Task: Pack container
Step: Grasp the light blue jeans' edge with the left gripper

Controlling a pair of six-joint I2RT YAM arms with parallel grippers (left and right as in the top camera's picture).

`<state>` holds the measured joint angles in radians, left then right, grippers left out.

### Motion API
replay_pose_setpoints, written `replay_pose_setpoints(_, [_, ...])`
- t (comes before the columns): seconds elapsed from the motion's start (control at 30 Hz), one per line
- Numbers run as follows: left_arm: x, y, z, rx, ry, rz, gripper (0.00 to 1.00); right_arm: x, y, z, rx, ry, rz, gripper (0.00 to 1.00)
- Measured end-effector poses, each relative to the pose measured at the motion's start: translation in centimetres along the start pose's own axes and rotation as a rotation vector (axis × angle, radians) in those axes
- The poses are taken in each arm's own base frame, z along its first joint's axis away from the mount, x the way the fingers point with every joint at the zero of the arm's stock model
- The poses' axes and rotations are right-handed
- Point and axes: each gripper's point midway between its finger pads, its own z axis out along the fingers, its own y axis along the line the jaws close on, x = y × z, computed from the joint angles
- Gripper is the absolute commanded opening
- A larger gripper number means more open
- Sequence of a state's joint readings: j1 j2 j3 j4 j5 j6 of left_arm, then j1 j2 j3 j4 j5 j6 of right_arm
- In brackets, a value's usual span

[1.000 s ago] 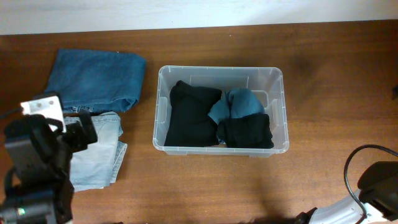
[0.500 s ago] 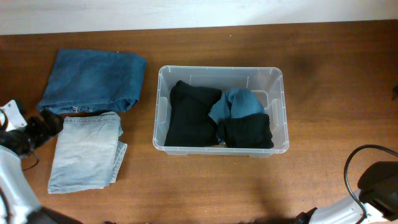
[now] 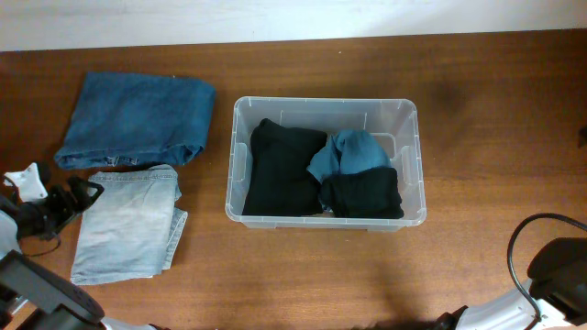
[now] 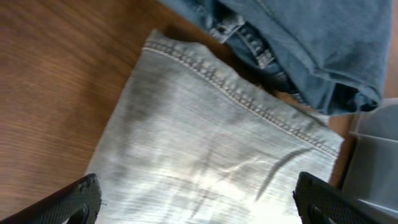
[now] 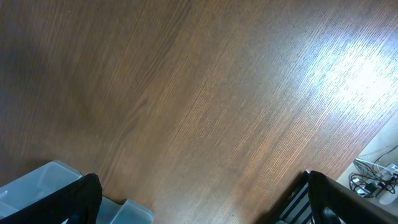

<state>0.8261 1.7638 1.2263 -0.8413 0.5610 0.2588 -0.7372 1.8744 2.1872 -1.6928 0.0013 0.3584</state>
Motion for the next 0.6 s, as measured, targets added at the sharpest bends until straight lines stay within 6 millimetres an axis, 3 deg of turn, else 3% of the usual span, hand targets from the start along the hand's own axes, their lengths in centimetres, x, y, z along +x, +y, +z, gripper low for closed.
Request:
replay_pose_setpoints(0.37, [1.2, 2.8, -0.2, -0.128, 0.057, 0.033, 0.99, 0.0, 0.0, 0.0, 0.0, 0.0, 0.0, 0.98])
replay_pose_setpoints(0.6, [3.6, 4.4, 2.9, -0.105, 0.177, -0.008, 0.99, 0.0, 0.0, 0.0, 0.0, 0.0, 0.0, 0.98])
